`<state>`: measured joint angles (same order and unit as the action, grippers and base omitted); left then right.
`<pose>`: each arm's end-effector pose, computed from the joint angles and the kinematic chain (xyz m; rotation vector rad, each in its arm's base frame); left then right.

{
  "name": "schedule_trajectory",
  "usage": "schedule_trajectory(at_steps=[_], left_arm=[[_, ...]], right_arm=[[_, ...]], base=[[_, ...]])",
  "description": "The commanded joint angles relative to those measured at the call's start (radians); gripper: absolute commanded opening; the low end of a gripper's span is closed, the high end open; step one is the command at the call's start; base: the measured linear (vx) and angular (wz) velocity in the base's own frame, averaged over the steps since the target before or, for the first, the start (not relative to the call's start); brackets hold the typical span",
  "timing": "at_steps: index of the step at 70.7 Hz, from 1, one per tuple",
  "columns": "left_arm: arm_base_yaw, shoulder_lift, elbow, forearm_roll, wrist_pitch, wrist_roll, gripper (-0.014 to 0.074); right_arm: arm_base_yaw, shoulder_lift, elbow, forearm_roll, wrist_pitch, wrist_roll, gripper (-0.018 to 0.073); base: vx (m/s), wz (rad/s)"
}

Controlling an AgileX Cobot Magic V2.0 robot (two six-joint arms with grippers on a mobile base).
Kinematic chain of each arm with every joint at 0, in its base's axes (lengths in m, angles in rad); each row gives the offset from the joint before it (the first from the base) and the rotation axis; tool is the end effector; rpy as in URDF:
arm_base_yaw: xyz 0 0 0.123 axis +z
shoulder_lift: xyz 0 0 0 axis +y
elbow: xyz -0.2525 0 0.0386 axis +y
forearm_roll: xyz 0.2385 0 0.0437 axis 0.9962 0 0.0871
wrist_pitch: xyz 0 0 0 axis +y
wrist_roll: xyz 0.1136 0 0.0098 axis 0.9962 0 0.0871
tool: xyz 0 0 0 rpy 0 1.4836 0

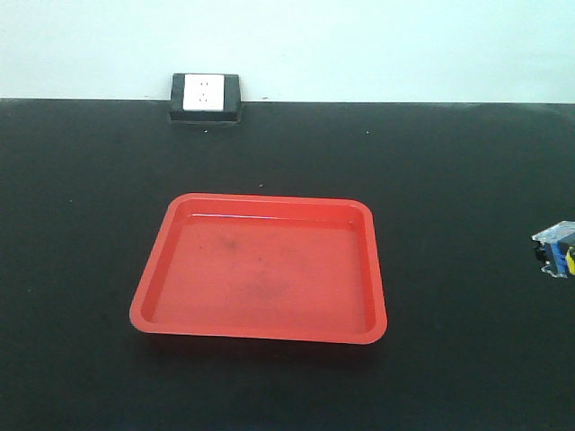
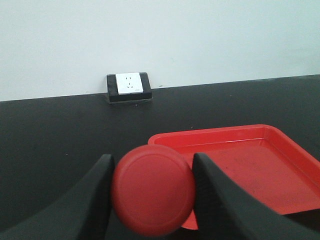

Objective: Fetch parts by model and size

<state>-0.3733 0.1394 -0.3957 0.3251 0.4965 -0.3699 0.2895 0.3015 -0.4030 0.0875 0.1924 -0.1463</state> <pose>0.0870 -0.0154 0.2842 0.1341 1.6992 -0.2097 0.1118 0.0353 0.3020 -0.2874 1.5506 0.1928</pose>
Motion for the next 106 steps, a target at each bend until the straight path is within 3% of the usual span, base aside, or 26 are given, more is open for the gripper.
schedule_trajectory(at_steps=[1, 106], left_arm=[[-0.005, 0.020, -0.027, 0.009, -0.080, -0.004, -0.0006], [-0.005, 0.020, -0.027, 0.009, -0.081, -0.004, -0.0006]], right_arm=[[-0.005, 0.010, -0.027, 0.000, -0.087, -0.006, -0.0008], [-0.005, 0.010, -0.027, 0.000, -0.087, -0.006, -0.0008]], base=[[0.03, 0.00], [0.00, 0.00]])
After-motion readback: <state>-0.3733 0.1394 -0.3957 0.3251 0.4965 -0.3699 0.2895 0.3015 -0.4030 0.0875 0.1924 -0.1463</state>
